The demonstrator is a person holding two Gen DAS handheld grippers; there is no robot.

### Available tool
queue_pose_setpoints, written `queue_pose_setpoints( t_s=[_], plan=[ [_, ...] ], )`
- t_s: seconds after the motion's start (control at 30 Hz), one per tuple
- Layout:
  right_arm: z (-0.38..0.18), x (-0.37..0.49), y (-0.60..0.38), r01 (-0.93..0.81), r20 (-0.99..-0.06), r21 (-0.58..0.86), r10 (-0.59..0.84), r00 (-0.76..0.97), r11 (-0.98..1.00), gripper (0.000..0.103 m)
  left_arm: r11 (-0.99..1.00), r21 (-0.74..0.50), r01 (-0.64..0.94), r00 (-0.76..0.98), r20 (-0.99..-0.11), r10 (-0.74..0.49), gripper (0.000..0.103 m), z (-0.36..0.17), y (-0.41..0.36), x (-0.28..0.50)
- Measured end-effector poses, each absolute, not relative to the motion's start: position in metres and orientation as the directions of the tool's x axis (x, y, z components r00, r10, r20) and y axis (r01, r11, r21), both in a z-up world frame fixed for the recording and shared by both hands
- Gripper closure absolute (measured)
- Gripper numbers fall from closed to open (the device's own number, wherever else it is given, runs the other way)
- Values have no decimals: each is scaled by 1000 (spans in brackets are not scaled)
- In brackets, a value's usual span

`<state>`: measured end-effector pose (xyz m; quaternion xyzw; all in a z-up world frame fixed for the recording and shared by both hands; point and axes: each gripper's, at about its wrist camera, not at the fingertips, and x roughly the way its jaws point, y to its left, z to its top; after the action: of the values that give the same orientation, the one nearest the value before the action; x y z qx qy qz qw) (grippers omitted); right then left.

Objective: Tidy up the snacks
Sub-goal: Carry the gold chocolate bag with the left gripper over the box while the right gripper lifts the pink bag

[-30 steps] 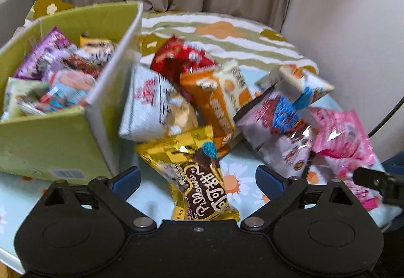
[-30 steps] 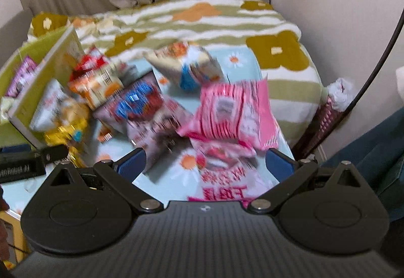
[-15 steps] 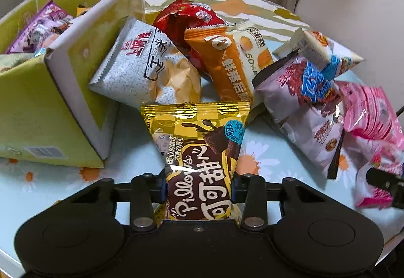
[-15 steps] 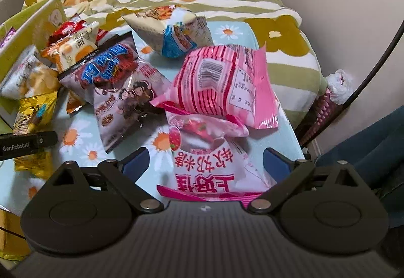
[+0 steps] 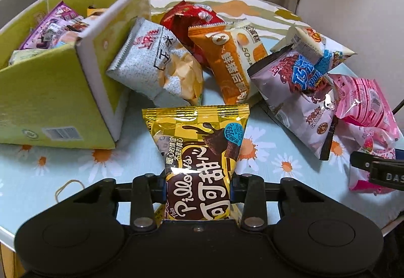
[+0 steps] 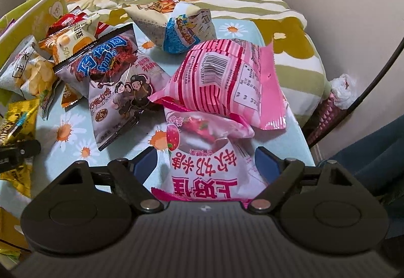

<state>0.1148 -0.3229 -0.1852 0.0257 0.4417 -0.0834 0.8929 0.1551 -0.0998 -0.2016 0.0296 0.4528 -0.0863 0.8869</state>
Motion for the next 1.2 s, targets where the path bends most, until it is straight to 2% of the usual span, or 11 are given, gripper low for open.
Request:
queue_pose_setpoints(
  t_s=[0.2,0.27,0.47,0.57,0.87,1.2],
  plan=[
    [-192,118,-318,150,-800,-30,-114,589,988,11,984,-33,175,591,-795,-132,60,-190,-96,146],
    [-194,117,-318,146,-808,-15,-98,581,989,22,984,-36,176,595,-792,-136,60,-186,-95,143],
    [-188,110,-317,145,-803,3,-84,590,989,42,983,-38,177,607,-782,-140,60,-173,-91,135],
    [-182,105,-318,154,-799,29,-70,597,988,48,984,-41,175,615,-776,-142,60,-165,-88,131],
    [-137,92,-303,139,-763,79,-30,646,987,51,984,-44,172,670,-727,-150,60,-118,-70,121],
    [-64,113,-246,32,-676,120,58,734,992,51,992,-30,121,750,-652,-111,60,-60,-14,135]
  ],
)
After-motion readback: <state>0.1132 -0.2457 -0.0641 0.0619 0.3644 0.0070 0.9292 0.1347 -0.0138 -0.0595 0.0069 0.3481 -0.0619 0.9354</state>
